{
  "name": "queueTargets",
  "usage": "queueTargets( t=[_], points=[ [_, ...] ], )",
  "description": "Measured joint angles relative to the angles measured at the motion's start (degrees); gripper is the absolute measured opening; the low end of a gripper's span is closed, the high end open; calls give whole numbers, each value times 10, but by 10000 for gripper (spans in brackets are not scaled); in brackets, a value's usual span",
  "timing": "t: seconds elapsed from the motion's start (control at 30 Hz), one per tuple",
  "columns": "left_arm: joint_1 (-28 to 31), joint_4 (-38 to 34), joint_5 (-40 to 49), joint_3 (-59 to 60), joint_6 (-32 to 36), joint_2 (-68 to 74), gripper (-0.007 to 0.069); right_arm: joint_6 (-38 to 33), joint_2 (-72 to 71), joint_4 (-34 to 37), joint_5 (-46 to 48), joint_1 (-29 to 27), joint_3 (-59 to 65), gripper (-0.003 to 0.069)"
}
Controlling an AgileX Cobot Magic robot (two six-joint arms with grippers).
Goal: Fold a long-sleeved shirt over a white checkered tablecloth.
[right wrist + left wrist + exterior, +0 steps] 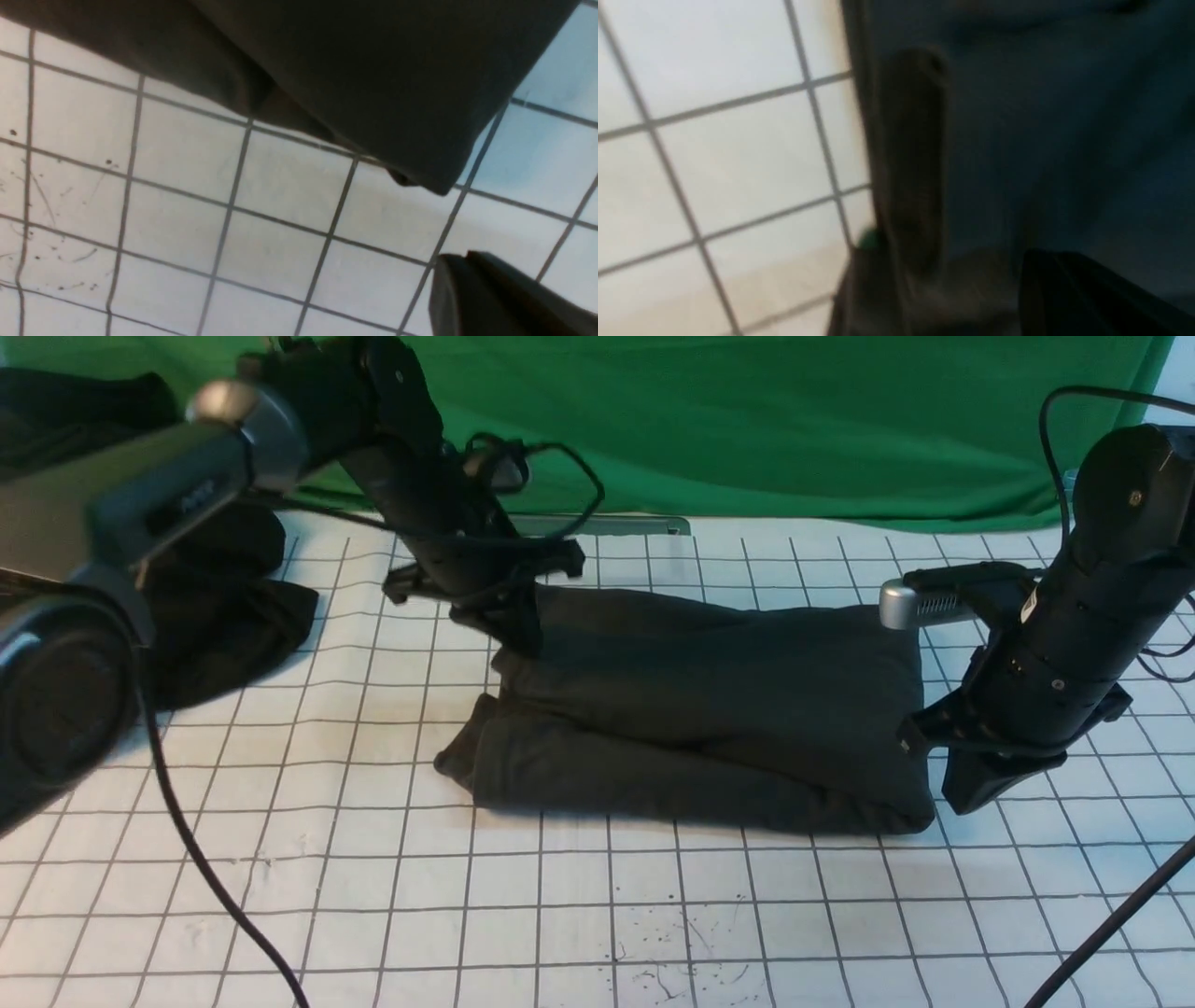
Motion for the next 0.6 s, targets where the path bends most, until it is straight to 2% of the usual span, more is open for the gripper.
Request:
queueTargets(
  t=[0.23,0.33,0.47,0.53,0.6],
  points=[
    [1,40,30,55,-14,-111,3,-1,-2,19,-2,1,9,14],
    [1,23,36,170,-15,-121,8,-1,-2,22,-40,13,43,48],
    [1,17,16,253,-15,-120,41,-1,-1,22,-86,22,76,147],
    [1,10,-22,287,-15,-120,94,-1,5,22,-112,22,84,274],
    [1,-1,-39,297,-15,-120,150,-1,10,20,-130,22,84,365]
  ],
)
